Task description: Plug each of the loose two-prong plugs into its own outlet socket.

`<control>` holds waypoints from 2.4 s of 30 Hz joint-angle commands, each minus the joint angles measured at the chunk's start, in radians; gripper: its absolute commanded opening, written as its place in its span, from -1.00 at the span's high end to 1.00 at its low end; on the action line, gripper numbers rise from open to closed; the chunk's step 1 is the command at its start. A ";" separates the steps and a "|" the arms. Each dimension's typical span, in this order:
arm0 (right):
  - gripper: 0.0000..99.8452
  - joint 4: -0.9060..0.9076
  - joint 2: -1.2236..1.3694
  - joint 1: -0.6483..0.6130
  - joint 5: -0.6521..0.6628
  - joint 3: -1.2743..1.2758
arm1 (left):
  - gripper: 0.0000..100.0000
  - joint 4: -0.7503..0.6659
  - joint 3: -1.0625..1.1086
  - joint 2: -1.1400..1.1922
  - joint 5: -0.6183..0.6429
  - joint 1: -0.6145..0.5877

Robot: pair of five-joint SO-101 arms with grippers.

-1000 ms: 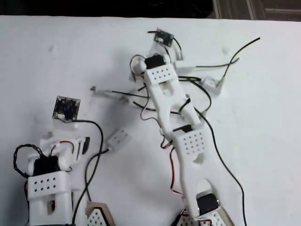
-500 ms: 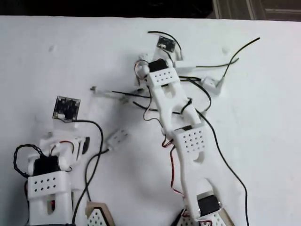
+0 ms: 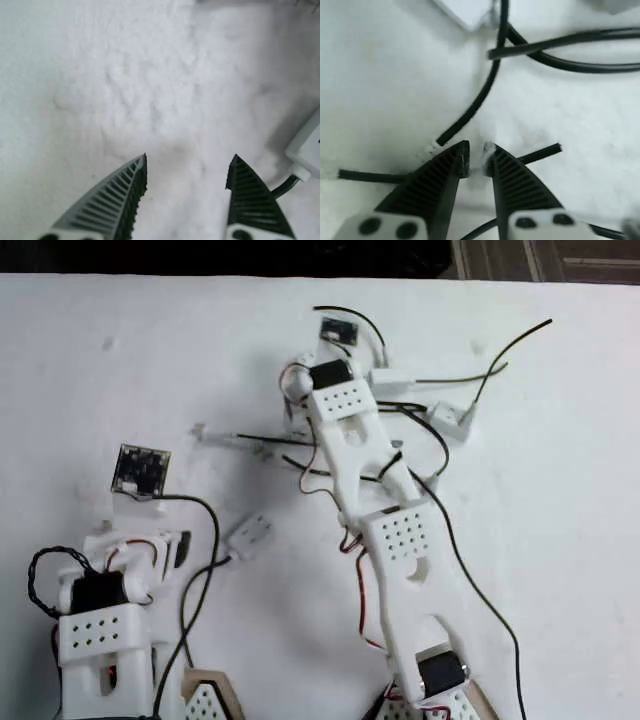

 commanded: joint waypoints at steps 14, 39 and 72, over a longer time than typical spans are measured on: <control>0.92 -0.117 0.176 -0.047 0.015 -0.112 | 0.48 -0.020 -0.003 -0.018 0.009 -0.007; 0.72 0.262 -0.159 0.010 0.055 -0.040 | 0.48 -0.020 -0.003 -0.018 0.009 -0.008; 0.64 0.209 0.246 0.039 0.049 -0.275 | 0.48 -0.018 -0.003 -0.018 0.006 -0.012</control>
